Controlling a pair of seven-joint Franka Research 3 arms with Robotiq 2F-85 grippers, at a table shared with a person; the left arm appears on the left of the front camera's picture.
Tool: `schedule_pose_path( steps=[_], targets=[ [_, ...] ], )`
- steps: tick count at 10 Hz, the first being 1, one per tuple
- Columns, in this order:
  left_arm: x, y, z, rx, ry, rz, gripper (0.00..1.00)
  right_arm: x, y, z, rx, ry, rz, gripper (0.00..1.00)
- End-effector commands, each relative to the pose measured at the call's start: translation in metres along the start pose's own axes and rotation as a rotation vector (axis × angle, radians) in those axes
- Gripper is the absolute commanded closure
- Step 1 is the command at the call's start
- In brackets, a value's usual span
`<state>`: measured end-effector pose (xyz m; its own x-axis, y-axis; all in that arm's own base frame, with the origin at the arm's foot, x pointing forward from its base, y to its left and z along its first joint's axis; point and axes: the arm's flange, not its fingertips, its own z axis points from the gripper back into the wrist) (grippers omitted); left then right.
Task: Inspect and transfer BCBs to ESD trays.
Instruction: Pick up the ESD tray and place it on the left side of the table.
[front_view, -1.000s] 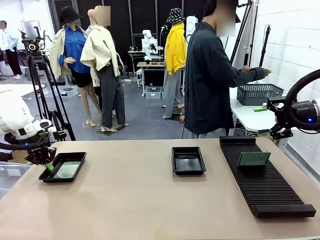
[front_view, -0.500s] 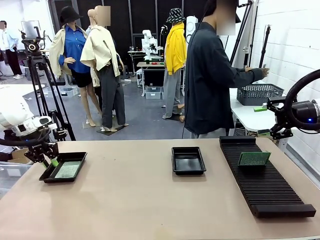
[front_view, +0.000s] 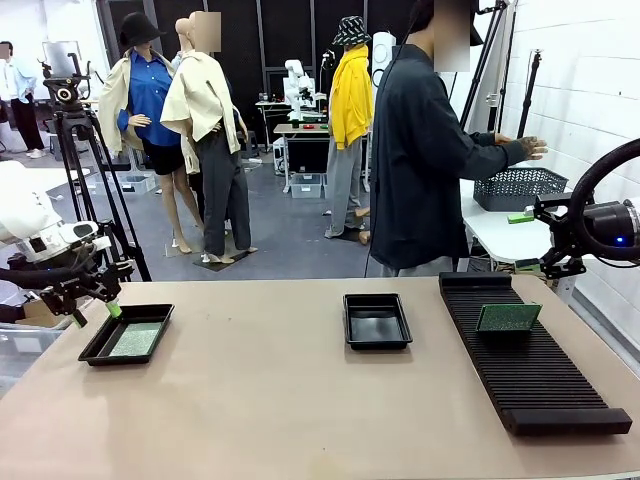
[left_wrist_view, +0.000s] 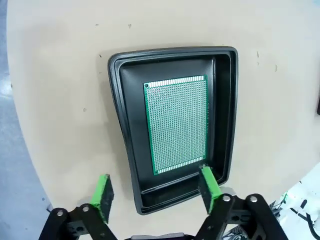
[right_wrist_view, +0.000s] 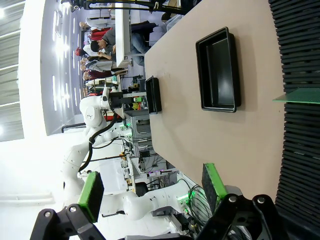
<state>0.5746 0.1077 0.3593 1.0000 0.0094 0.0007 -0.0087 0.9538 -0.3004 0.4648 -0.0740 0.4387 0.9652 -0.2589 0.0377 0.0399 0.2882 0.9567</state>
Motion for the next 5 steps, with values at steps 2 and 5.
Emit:
schedule_pose_path(
  steps=[2,5],
  targets=[
    [-0.0011,0.0024,0.0048,-0.033,0.0,0.003,0.0,-0.0006,0.0008,-0.0009,-0.014,-0.005,-0.001,0.0],
    [0.0,0.0004,0.0006,-0.006,-0.003,0.005,0.0,-0.0006,0.0008,-0.0009,-0.014,-0.005,-0.001,0.0]
  ],
)
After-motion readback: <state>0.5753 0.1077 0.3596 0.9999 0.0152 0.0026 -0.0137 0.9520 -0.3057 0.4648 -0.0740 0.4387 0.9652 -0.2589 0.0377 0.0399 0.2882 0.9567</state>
